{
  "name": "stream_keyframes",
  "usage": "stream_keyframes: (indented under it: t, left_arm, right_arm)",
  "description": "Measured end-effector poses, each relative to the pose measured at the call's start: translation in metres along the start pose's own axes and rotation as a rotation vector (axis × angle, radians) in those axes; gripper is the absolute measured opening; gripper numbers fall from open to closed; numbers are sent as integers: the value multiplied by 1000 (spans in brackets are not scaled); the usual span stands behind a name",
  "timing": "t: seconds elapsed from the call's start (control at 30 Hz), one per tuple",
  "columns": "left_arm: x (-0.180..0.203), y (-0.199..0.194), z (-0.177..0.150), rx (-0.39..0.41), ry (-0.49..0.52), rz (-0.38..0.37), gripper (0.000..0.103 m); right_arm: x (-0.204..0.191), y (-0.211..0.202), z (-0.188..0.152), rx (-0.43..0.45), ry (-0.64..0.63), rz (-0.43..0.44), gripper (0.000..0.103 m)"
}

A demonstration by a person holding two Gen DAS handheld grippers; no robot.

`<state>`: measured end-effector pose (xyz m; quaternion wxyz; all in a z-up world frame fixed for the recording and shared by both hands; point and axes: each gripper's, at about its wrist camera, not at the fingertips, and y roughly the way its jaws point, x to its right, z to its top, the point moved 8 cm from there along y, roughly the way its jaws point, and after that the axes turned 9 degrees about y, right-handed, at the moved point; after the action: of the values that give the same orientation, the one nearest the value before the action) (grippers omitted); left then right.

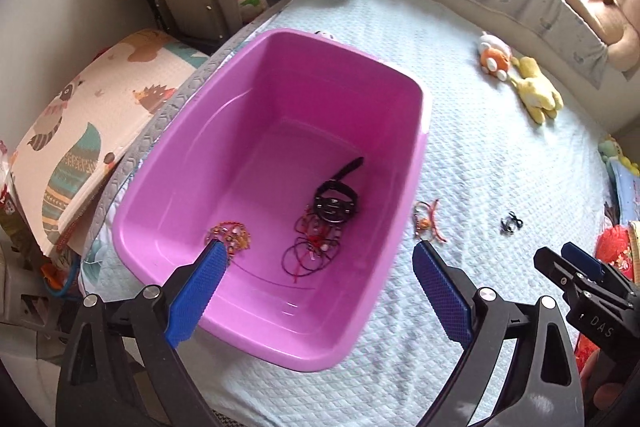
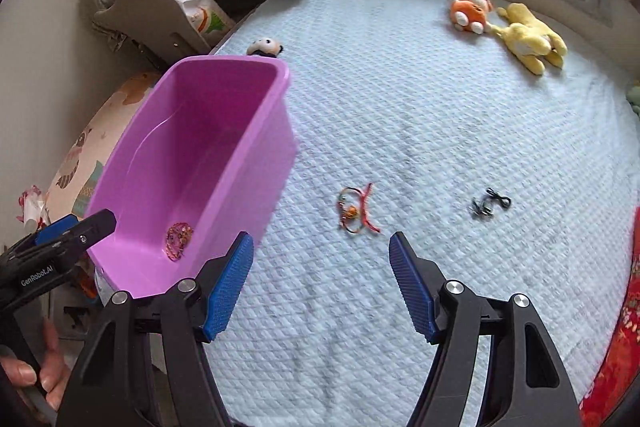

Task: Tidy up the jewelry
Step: 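Withdraw both tools from the tub toward the red bracelet and earphone cord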

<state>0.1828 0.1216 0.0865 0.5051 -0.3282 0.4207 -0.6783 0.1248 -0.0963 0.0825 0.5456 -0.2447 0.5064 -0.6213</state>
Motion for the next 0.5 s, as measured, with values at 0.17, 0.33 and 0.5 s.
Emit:
stream_keyframes:
  t: [0.17, 0.33, 0.5]
  left_arm:
    - [65, -14, -3, 38, 43, -24, 94]
    - [120, -21, -13, 56, 50, 0, 95]
    - [163, -7, -30, 44, 38, 47, 95]
  right_arm:
    - [71, -26, -17, 36, 41, -21, 67]
    - [139, -41, -28, 62, 60, -23, 67]
    - [197, -39, -36, 73, 76, -11, 67]
